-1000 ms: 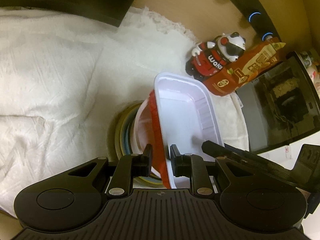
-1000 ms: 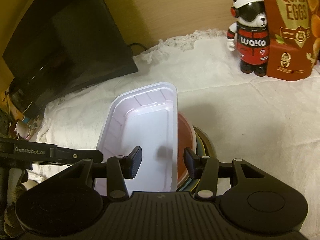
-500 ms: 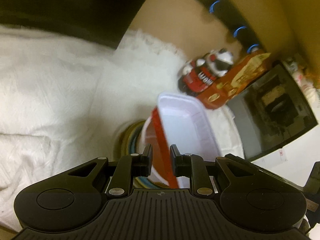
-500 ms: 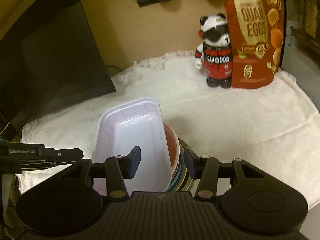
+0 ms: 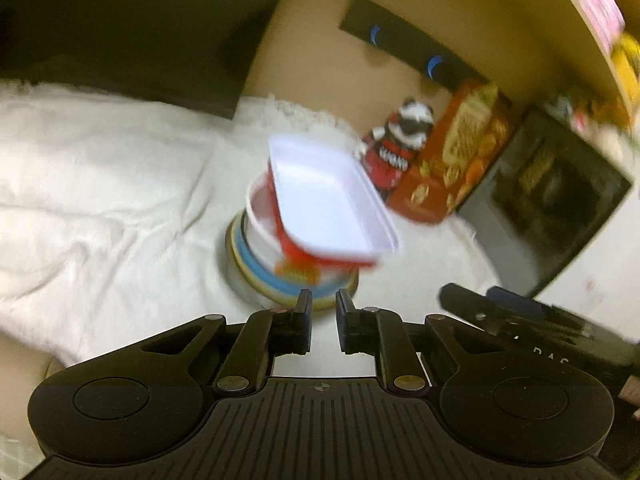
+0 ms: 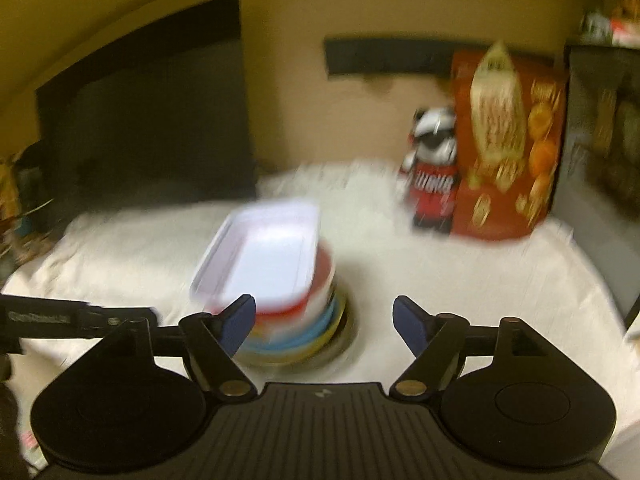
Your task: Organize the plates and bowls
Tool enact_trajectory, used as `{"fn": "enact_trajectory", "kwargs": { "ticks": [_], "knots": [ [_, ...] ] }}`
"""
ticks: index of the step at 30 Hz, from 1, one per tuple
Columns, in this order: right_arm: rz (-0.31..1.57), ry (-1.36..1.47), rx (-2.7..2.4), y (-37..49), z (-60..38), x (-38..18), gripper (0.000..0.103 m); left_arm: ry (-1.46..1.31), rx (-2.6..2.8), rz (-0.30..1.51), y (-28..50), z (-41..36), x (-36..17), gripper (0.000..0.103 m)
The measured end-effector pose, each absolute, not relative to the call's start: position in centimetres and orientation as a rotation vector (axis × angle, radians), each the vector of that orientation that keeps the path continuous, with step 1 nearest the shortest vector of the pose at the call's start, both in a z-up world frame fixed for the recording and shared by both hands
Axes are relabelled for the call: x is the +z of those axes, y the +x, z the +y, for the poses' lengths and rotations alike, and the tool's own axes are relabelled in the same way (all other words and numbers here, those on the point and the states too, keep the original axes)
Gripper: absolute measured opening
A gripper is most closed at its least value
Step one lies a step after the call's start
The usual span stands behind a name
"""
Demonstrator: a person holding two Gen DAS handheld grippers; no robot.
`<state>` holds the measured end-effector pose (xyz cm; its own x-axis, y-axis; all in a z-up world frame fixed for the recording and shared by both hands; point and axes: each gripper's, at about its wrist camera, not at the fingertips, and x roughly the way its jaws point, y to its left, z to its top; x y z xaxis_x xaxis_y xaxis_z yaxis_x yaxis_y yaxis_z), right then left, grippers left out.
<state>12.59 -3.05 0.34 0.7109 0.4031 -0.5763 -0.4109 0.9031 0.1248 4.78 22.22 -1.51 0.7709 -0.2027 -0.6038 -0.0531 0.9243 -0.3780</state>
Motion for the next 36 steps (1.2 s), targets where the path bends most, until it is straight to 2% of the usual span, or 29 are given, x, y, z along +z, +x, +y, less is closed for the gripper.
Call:
{"fn": "enact_trajectory", "kwargs": {
  "ticks": [8, 20, 36],
  "knots": [
    [0.752, 0.008, 0.447, 7.1, -6.1, -3.3, 0.076, -0.116, 0.129, 0.654, -2.3, 15.4, -2.7, 0.016],
    [0.748, -0.002, 0.465, 2.6, -7.7, -2.7, 0.076, -0.149, 0.097, 0.672, -5.7, 13.1, -2.4, 0.016],
    [0.754, -0.02, 0.493, 1.9, -7.7, -2.8, 0.076, -0.165, 0.097, 0.662, -6.6, 12.9, -2.0, 0.016]
  ]
}}
